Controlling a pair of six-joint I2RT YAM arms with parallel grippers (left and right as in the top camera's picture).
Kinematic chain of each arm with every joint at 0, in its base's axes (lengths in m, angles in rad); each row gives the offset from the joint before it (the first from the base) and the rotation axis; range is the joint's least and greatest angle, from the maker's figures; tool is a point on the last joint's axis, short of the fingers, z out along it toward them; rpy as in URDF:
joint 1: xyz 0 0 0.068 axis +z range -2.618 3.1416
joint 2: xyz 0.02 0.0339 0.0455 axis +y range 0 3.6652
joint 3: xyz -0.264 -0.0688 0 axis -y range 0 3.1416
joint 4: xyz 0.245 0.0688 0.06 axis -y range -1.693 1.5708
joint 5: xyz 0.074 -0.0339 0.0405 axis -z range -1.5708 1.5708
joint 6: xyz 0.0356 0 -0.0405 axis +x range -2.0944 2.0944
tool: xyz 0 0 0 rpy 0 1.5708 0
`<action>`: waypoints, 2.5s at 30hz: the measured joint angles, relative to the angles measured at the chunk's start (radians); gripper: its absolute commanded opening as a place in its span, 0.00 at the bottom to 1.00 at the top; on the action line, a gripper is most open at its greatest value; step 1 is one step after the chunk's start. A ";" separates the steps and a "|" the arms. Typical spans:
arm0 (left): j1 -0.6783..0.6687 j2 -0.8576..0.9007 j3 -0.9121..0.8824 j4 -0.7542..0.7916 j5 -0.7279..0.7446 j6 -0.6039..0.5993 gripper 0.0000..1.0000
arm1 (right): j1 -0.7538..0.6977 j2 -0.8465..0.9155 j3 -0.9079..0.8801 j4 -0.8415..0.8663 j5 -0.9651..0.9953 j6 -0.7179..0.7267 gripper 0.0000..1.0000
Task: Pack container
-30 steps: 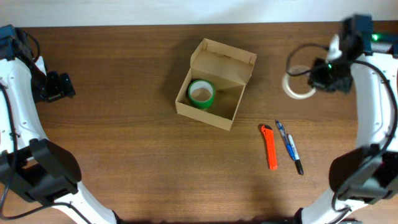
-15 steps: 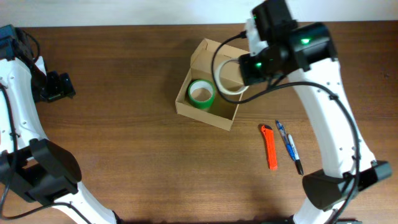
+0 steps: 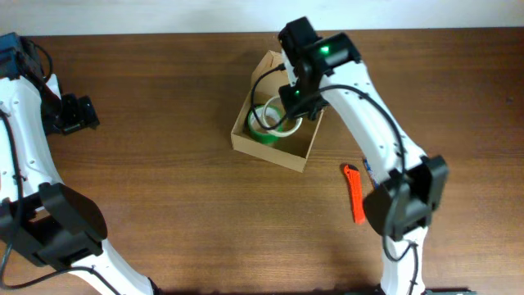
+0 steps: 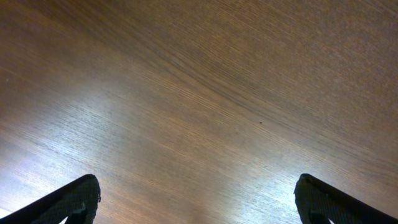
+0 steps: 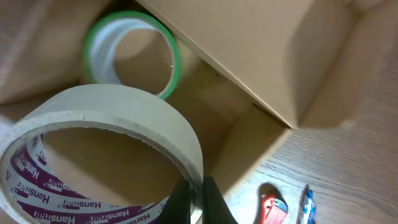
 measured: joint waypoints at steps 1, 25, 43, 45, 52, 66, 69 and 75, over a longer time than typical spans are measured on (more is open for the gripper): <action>0.000 0.000 0.000 0.000 0.000 0.000 1.00 | -0.001 0.018 -0.001 0.003 0.002 0.001 0.04; 0.000 0.000 0.000 0.000 0.000 0.000 1.00 | -0.076 0.127 -0.140 -0.007 0.022 -0.003 0.04; 0.000 0.000 0.000 0.000 0.000 0.000 1.00 | -0.076 0.127 -0.140 -0.011 0.060 -0.007 0.09; 0.000 0.000 0.000 0.000 0.000 0.000 1.00 | -0.075 0.127 -0.140 -0.011 0.063 -0.008 0.11; 0.000 0.000 0.000 0.000 0.000 0.000 1.00 | -0.054 0.115 -0.137 -0.013 0.071 -0.017 0.14; 0.000 0.000 0.000 0.000 0.000 0.000 1.00 | 0.026 -0.109 -0.079 -0.039 0.071 -0.017 0.11; 0.000 0.000 0.000 0.000 0.000 0.000 1.00 | 0.040 -0.102 -0.083 -0.018 0.071 -0.020 0.04; 0.000 0.000 0.000 0.000 0.000 0.000 1.00 | 0.071 -0.092 -0.085 0.023 0.070 -0.017 0.04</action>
